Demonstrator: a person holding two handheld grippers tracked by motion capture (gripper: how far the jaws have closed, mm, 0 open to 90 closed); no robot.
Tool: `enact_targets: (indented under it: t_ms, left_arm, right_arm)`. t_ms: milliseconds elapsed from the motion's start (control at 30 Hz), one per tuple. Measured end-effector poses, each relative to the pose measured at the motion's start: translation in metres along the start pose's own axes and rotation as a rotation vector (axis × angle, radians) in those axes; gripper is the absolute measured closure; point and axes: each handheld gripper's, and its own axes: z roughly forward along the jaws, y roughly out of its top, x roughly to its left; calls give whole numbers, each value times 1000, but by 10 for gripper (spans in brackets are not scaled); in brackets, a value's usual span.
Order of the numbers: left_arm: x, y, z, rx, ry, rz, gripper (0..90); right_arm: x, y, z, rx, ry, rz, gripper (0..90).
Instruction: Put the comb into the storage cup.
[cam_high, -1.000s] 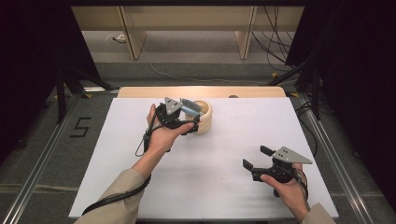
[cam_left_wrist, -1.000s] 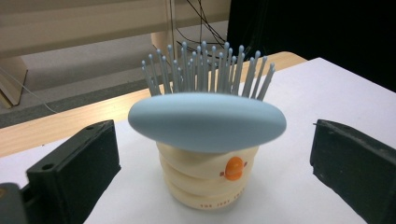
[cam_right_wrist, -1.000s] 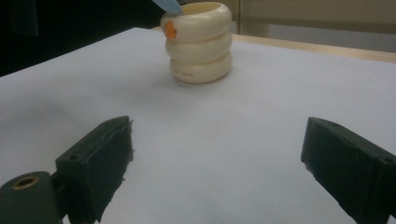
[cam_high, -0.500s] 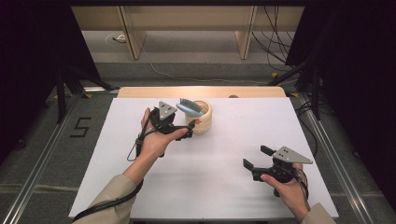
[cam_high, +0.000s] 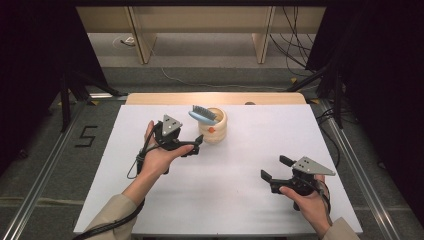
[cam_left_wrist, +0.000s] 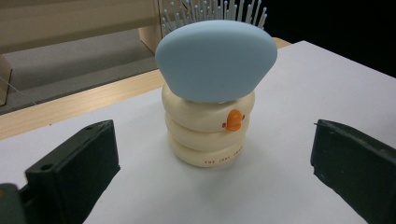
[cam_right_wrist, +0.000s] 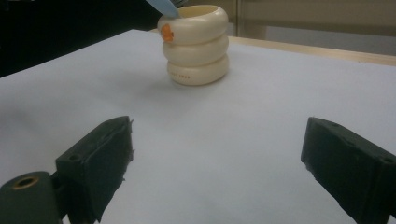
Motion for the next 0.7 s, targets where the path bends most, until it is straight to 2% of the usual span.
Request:
enact_targets:
  t_ms: [467, 700]
  left_arm:
    - [4, -19, -12, 8, -39, 6, 7]
    - [4, -29, -19, 6, -59, 23, 10]
  right_arm:
    - [-1, 1, 0, -4, -3, 0, 99]
    - [-1, 1, -1, -4, -4, -1, 98]
